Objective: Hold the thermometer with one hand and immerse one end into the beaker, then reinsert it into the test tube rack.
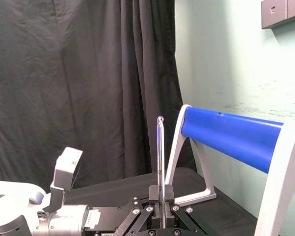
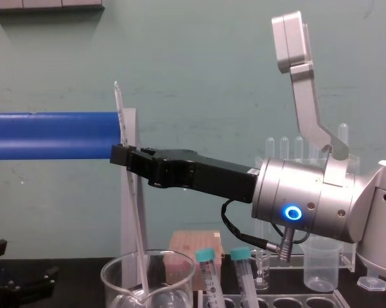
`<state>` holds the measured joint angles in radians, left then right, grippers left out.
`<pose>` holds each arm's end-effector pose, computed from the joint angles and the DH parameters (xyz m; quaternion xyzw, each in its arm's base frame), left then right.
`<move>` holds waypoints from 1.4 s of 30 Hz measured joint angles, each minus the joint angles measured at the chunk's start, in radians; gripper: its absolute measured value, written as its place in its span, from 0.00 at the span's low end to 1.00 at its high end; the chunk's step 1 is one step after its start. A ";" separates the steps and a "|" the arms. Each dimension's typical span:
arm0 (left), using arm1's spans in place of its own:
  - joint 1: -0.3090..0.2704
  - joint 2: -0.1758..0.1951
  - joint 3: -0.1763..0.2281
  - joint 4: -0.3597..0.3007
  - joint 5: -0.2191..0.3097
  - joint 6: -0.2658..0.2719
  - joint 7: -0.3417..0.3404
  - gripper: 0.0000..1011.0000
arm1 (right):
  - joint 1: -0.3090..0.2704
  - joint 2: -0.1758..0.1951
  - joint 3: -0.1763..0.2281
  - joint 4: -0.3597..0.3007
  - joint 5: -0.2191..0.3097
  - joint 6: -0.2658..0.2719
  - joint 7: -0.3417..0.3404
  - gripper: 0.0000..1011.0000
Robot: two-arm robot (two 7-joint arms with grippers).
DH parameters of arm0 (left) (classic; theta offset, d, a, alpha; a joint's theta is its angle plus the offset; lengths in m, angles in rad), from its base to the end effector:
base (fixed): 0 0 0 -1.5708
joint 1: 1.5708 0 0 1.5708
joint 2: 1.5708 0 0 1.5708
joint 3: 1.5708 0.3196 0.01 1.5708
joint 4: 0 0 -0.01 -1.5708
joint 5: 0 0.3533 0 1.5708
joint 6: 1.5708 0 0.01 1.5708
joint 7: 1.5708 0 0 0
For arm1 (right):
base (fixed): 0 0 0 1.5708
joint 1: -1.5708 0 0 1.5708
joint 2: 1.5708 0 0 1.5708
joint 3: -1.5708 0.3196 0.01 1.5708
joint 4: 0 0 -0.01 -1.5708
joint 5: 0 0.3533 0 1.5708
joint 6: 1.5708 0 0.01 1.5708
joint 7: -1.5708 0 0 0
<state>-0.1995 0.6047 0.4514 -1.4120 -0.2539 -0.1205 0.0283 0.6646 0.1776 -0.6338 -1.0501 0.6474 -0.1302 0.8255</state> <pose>0.4050 0.0877 -0.3347 0.1415 -0.1325 0.5799 0.7913 0.5328 0.0965 -0.2603 0.0909 -0.0019 -0.1615 0.9827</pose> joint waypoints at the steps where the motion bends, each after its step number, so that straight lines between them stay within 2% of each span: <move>1: 0.000 0.000 0.000 0.000 0.000 0.000 0.000 1.00 | 0.000 0.000 0.000 0.000 0.000 0.000 0.000 0.06; 42: 0.000 0.000 0.000 0.000 0.000 0.000 0.000 1.00 | -0.001 -0.004 0.008 0.001 -0.008 0.002 -0.006 0.06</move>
<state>-0.1995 0.6047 0.4514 -1.4120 -0.2539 -0.1205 0.0283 0.6635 0.1735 -0.6254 -1.0490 0.6395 -0.1284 0.8198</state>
